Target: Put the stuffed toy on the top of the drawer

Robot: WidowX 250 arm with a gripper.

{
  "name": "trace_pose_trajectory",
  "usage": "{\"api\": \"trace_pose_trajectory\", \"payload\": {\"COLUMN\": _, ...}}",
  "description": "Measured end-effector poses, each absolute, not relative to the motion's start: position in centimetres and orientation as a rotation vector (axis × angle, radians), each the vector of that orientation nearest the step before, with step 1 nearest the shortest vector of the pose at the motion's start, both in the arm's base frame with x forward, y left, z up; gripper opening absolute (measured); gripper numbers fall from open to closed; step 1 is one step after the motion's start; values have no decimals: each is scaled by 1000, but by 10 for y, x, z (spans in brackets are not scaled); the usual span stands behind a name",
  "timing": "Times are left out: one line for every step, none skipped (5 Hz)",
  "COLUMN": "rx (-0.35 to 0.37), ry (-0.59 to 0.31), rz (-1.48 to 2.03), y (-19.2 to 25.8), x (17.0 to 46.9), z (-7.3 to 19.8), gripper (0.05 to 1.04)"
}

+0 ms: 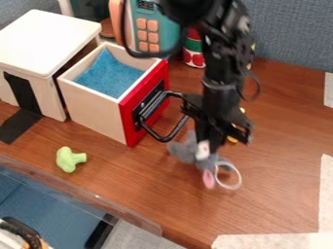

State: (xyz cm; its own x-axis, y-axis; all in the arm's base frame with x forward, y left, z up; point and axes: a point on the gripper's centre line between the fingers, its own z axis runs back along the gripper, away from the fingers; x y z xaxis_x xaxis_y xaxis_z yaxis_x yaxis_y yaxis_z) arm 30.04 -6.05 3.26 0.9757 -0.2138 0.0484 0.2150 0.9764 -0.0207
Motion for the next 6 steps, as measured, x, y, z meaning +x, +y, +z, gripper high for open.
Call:
{"api": "trace_pose_trajectory", "payload": {"rx": -58, "ry": -97, "rz": -190, "y": -37, "x": 303, "z": 68, "gripper": 118}}
{"api": "trace_pose_trajectory", "payload": {"rx": -69, "ry": -217, "rz": -113, "y": 11, "x": 307, "z": 120, "gripper": 110}}
{"api": "trace_pose_trajectory", "payload": {"rx": -60, "ry": -313, "rz": -3, "y": 63, "x": 304, "z": 162, "gripper": 109}}
{"api": "trace_pose_trajectory", "payload": {"rx": -18, "ry": -371, "rz": 92, "y": 108, "x": 305, "z": 185, "gripper": 109}}
{"api": "trace_pose_trajectory", "payload": {"rx": 13, "ry": -369, "rz": 201, "y": 159, "x": 308, "z": 184, "gripper": 109}}
{"api": "trace_pose_trajectory", "payload": {"rx": 56, "ry": -348, "rz": 264, "y": 206, "x": 313, "z": 172, "gripper": 109}}
